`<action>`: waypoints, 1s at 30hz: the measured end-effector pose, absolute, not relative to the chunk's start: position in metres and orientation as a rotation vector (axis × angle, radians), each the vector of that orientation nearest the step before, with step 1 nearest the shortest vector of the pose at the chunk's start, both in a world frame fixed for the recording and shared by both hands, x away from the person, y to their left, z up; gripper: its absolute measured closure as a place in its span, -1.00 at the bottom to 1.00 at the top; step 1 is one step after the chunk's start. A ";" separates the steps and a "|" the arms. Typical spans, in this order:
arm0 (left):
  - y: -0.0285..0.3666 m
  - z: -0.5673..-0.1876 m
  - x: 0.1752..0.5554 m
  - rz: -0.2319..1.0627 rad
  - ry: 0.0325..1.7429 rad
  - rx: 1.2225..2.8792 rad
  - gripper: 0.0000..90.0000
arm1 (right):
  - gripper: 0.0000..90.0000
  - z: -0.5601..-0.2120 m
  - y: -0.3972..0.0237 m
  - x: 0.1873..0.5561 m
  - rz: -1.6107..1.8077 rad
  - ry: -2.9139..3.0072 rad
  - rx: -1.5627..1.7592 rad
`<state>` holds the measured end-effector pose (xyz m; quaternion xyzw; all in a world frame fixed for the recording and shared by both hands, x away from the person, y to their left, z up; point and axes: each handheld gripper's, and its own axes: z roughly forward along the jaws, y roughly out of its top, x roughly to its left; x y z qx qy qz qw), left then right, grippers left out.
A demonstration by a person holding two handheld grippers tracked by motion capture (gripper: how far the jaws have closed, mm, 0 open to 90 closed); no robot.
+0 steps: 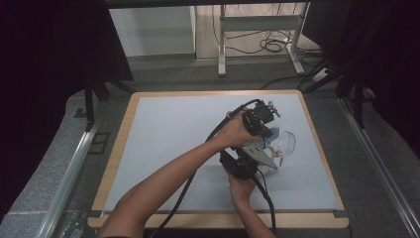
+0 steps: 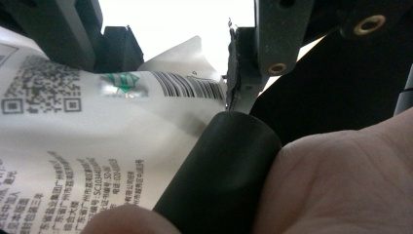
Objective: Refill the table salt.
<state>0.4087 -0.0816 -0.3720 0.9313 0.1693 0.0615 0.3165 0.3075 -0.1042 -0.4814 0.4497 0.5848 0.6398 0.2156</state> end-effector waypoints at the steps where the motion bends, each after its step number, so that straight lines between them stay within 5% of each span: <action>1: -0.081 -0.372 0.409 0.165 0.444 2.453 1.00 | 0.20 -0.481 -0.104 0.308 1.774 1.621 1.248; 30: -0.087 -0.373 0.410 0.164 0.436 2.459 1.00 | 0.20 -0.480 -0.106 0.309 1.784 1.591 1.254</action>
